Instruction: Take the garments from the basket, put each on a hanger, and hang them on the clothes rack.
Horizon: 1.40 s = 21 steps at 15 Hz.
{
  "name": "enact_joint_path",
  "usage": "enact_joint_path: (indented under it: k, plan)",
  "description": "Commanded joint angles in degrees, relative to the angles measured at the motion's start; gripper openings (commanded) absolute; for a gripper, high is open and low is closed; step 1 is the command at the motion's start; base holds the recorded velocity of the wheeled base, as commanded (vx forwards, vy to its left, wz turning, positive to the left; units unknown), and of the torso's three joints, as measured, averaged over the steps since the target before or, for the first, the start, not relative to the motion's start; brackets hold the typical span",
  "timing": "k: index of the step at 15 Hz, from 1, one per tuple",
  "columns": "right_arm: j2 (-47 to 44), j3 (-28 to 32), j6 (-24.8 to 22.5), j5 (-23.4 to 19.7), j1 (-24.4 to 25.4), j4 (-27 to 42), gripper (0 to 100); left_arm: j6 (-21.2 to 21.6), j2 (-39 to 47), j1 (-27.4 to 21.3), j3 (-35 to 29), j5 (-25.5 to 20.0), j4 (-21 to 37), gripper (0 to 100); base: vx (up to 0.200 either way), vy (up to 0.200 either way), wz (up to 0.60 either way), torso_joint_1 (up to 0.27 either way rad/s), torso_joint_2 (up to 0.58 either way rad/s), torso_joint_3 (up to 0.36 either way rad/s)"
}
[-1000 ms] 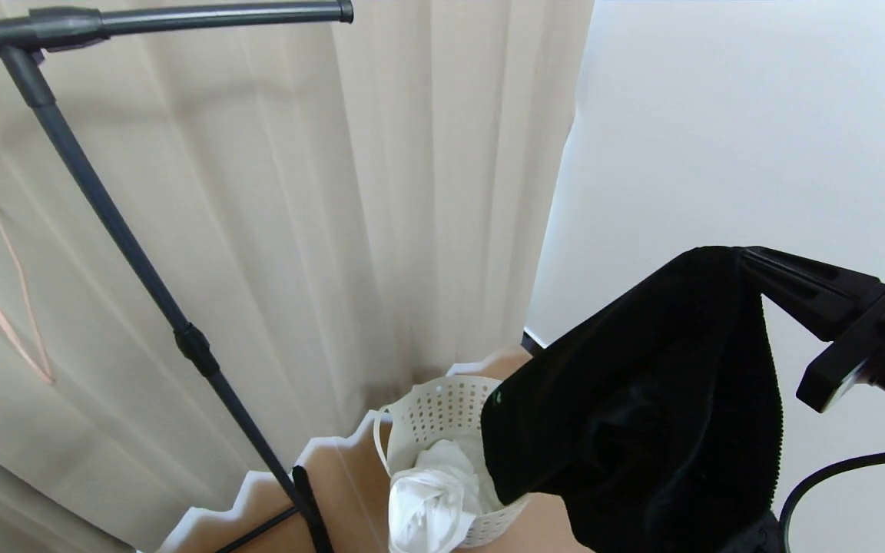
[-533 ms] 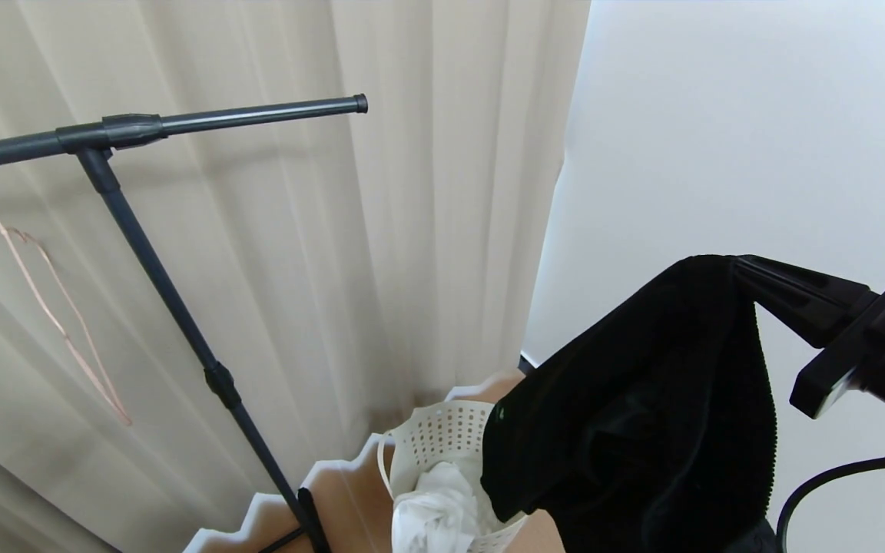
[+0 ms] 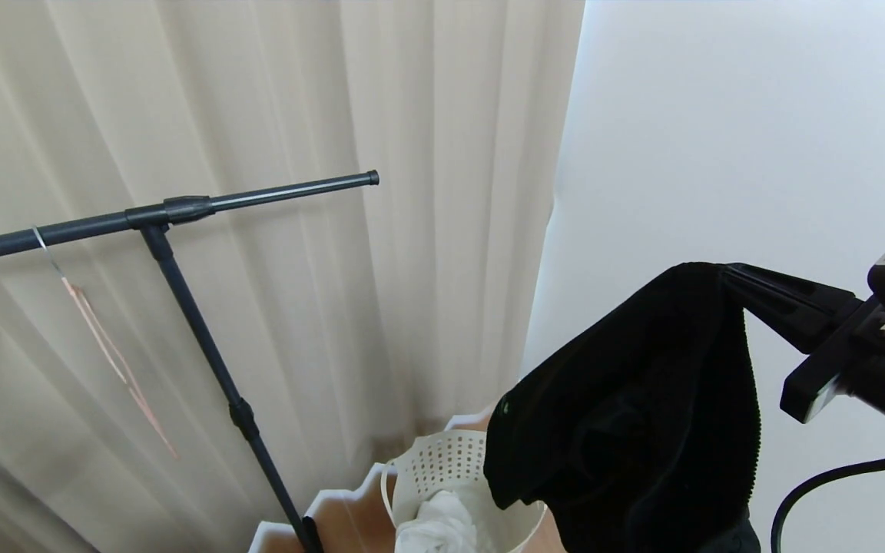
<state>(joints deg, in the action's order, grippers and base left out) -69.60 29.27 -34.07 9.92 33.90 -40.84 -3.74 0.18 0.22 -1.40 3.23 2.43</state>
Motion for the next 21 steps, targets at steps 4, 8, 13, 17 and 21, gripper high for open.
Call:
enact_joint_path:
  k: [4,8,13,17,21]
  plan:
    - [-0.9,-0.5,0.0,0.0,0.0,0.0,0,0.1,0.0,0.0,0.1,0.1,0.0,100,0.0,0.0,0.0,0.171,-0.37,-0.063]
    - [-1.1,-0.6,0.0,-0.1,0.1,-0.1,0,0.1,0.0,0.0,0.1,0.2,0.0,100,0.0,0.0,0.0,0.168,-0.35,-0.176]
    - [0.3,-1.3,0.0,-0.8,0.1,-0.3,0,0.0,0.0,0.0,0.1,0.3,0.0,100,0.0,0.0,0.0,0.152,-0.32,-0.167]
    - [0.6,-1.5,-0.4,-0.8,0.0,0.0,0,0.0,0.0,0.0,0.1,0.4,0.0,100,0.0,0.0,0.3,0.005,-0.01,-0.006]
    - [0.7,-1.6,-0.4,-0.8,0.0,0.0,0,0.0,0.0,0.0,0.1,0.3,0.0,100,0.0,0.0,0.6,0.01,0.0,-0.001]
